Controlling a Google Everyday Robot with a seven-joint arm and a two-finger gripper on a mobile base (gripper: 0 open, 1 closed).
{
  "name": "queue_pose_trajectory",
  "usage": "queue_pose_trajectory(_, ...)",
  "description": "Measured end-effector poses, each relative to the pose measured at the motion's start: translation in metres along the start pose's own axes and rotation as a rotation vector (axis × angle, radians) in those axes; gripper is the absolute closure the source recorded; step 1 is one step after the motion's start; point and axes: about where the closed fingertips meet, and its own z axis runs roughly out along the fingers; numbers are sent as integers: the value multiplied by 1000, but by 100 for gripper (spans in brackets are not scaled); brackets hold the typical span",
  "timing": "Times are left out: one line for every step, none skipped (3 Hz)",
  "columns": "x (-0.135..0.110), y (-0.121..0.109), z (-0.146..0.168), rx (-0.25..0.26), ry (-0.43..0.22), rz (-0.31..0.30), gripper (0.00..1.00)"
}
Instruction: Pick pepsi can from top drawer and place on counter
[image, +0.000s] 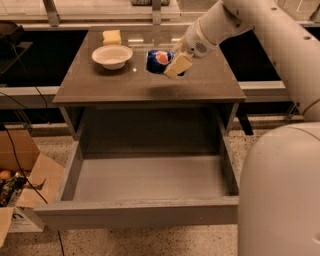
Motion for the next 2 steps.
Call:
queue_pose_trajectory(6,-5,39,-48,4,23,48)
queue_pose_trajectory(14,-9,67,-81,8,48,24)
